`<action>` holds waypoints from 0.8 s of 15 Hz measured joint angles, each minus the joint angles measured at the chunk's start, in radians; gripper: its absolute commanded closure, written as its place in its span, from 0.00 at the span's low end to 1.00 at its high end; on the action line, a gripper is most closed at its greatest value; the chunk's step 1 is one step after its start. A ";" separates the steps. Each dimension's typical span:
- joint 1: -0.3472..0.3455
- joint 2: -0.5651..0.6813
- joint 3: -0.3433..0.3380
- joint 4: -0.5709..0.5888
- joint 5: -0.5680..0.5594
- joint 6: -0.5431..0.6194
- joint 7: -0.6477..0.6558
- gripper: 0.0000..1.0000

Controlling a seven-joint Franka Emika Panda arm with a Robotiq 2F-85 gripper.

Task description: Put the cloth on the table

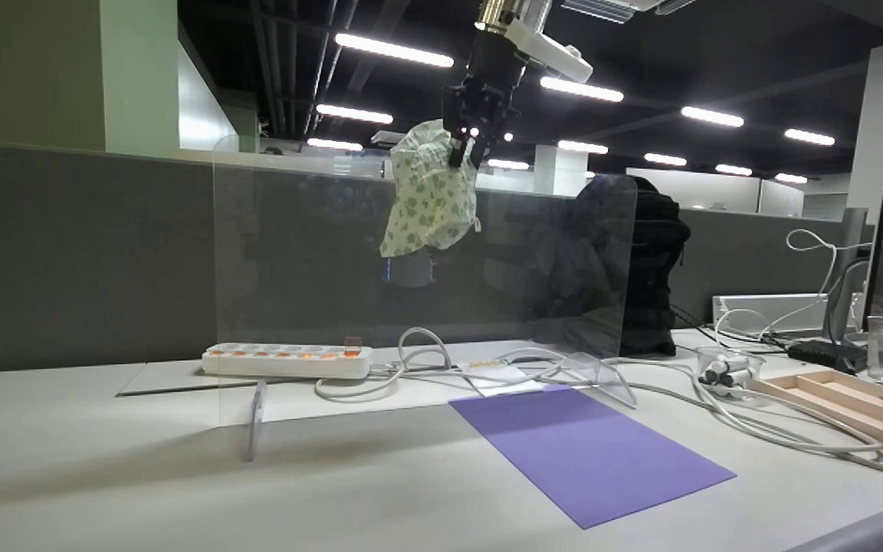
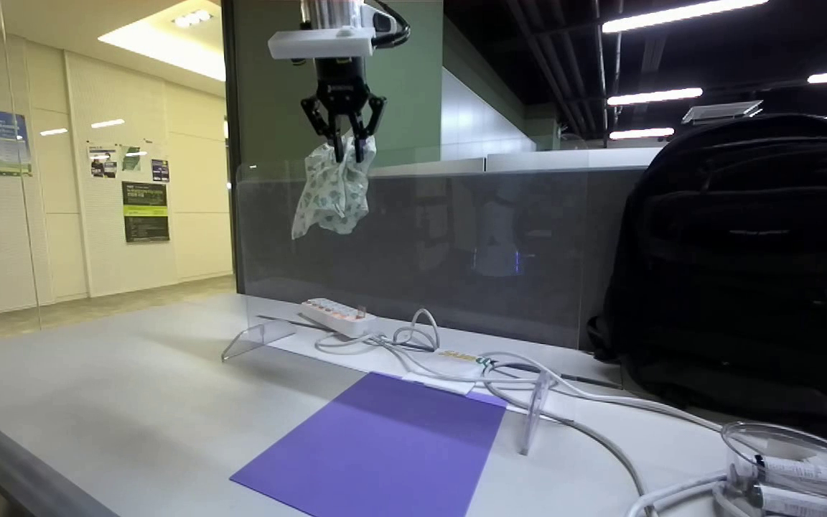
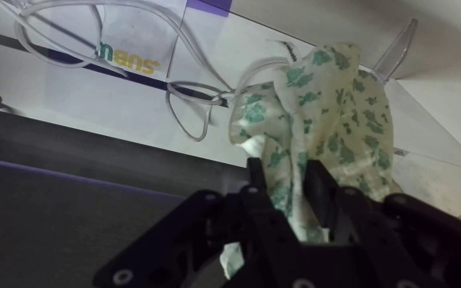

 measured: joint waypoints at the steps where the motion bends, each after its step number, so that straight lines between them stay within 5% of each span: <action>1: 0.001 0.000 0.002 0.000 0.007 -0.006 -0.003 0.98; 6: 0.005 0.001 0.014 -0.001 0.024 -0.045 -0.002 0.99; 12: 0.017 0.008 0.039 -0.050 0.032 -0.223 0.001 0.99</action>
